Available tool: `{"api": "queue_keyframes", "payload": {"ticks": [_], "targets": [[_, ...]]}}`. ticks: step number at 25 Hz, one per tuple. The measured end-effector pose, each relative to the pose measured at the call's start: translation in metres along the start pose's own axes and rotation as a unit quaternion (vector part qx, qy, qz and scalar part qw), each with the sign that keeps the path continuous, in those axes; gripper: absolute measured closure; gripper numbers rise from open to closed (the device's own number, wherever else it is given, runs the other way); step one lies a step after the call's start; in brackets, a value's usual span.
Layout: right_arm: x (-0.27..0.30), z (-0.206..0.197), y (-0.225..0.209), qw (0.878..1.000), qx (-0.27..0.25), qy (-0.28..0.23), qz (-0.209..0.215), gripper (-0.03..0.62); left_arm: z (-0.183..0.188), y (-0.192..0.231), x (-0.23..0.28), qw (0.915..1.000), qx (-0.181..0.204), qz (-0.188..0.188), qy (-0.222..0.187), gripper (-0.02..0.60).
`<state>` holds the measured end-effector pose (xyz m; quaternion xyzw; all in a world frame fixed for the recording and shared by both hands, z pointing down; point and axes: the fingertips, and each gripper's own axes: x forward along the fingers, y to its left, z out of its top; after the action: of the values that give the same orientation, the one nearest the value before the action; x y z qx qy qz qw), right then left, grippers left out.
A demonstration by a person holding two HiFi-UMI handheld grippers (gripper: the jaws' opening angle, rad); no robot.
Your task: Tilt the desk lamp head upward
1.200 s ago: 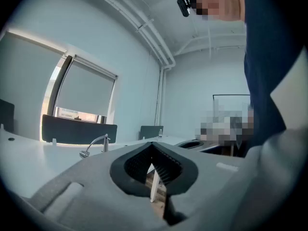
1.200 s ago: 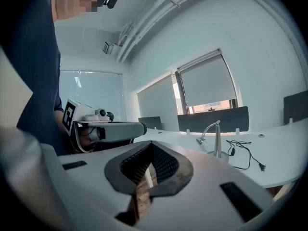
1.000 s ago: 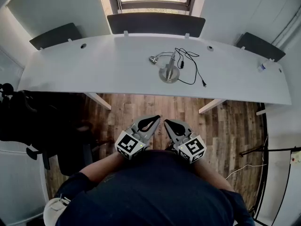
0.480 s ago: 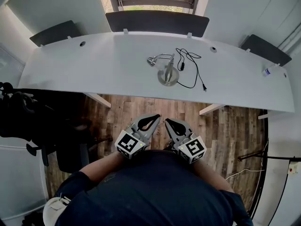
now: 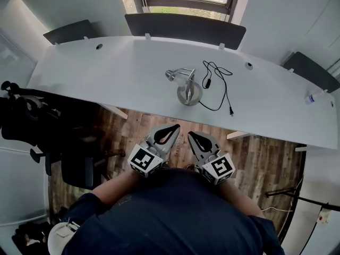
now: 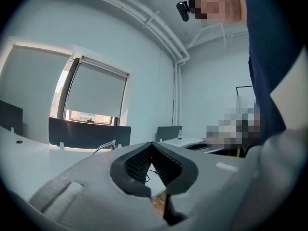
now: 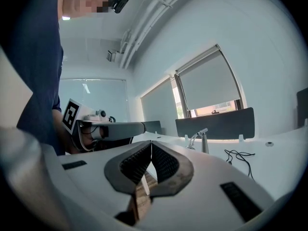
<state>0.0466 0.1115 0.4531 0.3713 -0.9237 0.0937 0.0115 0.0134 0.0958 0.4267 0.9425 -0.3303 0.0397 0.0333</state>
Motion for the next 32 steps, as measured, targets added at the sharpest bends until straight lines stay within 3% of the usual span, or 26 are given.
{"api": "queue_keyframes", "payload": {"ticks": [11,20,24,26,32], "targets": [[0.046,-0.002,-0.054,0.999,0.003,0.022,-0.028,0.583,-0.008,0.065,0.04,1.0,0.0,0.003,0.007,0.575],[0.102,0.002,-0.094,0.994,0.01,0.039,-0.101,0.583,-0.012,0.141,0.066,0.9987,0.008,-0.047,0.021,0.575],[0.12,0.002,-0.112,0.989,0.001,0.048,-0.139,0.583,-0.01,0.17,0.075,0.9966,0.033,-0.069,0.029,0.575],[0.127,0.001,-0.121,0.987,0.001,0.052,-0.153,0.583,-0.009,0.178,0.08,0.9965,0.023,-0.076,0.025,0.575],[0.138,-0.012,-0.149,0.985,0.005,0.072,-0.157,0.582,-0.025,0.193,0.099,0.9958,0.018,-0.08,0.042,0.574]]}}
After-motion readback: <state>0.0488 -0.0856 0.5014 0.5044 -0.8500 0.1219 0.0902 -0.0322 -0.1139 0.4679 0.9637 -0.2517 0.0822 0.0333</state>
